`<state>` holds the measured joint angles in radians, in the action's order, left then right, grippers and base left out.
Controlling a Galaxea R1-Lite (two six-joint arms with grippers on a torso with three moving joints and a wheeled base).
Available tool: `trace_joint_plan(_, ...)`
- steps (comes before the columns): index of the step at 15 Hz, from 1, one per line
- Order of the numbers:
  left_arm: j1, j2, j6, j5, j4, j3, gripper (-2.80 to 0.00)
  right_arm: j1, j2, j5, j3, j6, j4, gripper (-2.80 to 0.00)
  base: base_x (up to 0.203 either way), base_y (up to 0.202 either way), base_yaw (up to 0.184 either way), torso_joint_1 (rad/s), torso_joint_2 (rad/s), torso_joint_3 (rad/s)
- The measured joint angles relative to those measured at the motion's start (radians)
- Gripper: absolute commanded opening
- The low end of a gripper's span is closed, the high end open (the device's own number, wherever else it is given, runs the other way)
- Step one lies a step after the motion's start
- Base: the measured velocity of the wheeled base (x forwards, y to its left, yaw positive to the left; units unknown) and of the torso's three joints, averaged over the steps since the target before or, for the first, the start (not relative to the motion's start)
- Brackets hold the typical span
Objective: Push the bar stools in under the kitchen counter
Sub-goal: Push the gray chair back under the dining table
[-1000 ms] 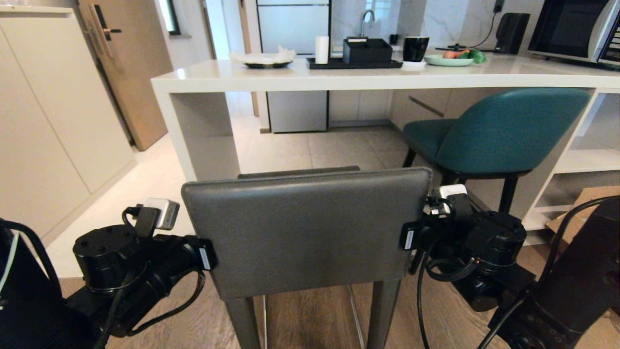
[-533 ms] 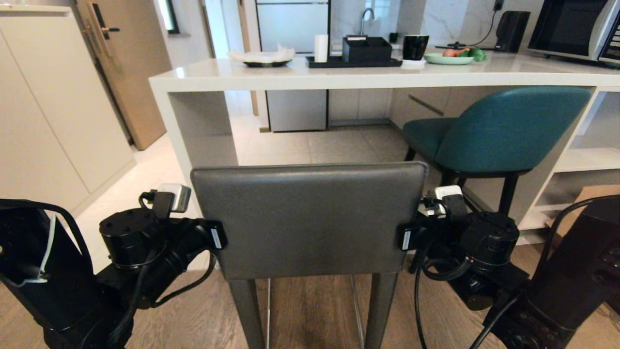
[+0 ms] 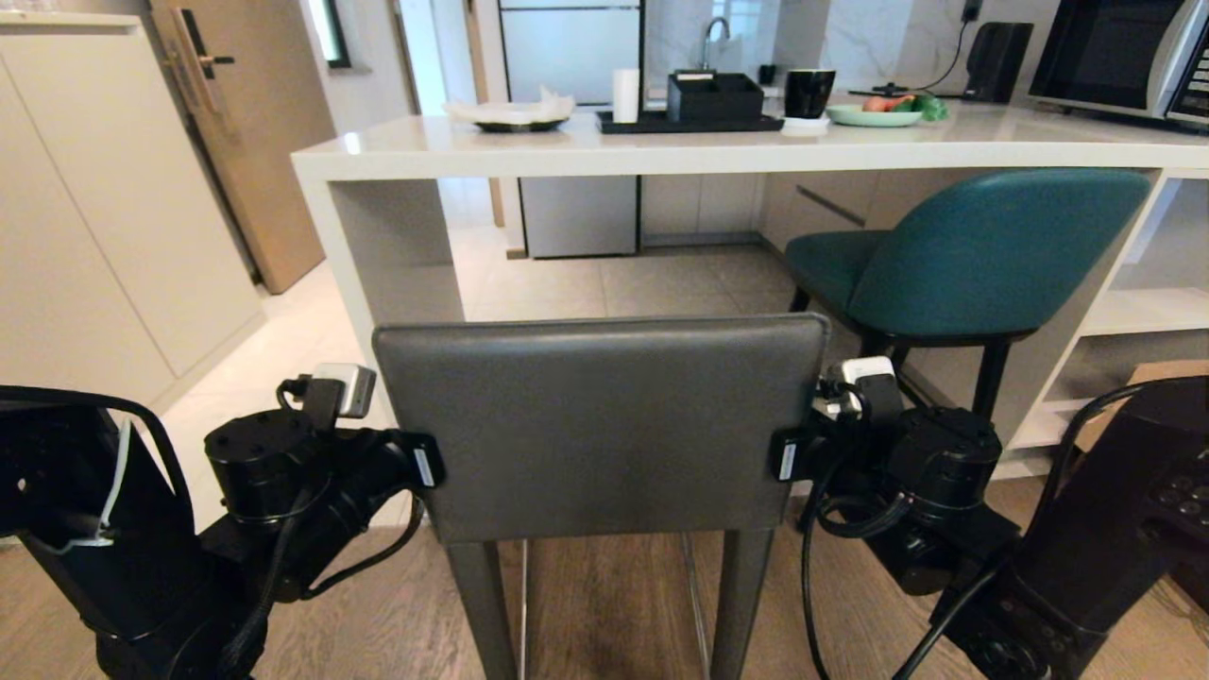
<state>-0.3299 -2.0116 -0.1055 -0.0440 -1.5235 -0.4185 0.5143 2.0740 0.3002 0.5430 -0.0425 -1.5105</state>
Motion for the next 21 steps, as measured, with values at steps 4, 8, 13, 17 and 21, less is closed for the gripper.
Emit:
trace_joint_plan(4, -0.006, 0.0, 0.002, -0.013, 0.0, 0.003, -2.8, 0.0, 0.036, 0.0, 0.066, -0.011, -0.001, -2.8, 0.0, 0.0, 0.0, 0.0, 0.0, 0.0)
trace_joint_plan(8, -0.006, -0.002, 0.002, -0.028, 0.001, 0.006, -2.8, 0.007, 0.063, 0.004, 0.089, -0.007, -0.011, -2.8, 0.0, 0.0, 0.0, 0.0, 0.0, 0.0)
trace_joint_plan(13, -0.009, -0.049, 0.006, -0.027, 0.016, -0.142, -2.8, 0.005, 0.047, 0.001, 0.06, -0.009, -0.01, -2.8, 0.0, 0.0, 0.0, 0.0, 0.0, 0.0)
trace_joint_plan(17, -0.016, -0.075, 0.014, -0.03, -0.01, -0.124, -2.8, 0.001, 0.05, 0.0, 0.073, -0.009, -0.006, -2.8, 0.0, 0.0, 0.0, 0.0, 0.0, 0.0)
trace_joint_plan(21, -0.001, -0.098, 0.072, -0.025, -0.009, -0.095, -2.8, 0.001, 0.058, -0.001, 0.086, -0.011, -0.004, -2.8, 0.0, 0.0, 0.0, 0.0, 0.0, 0.0)
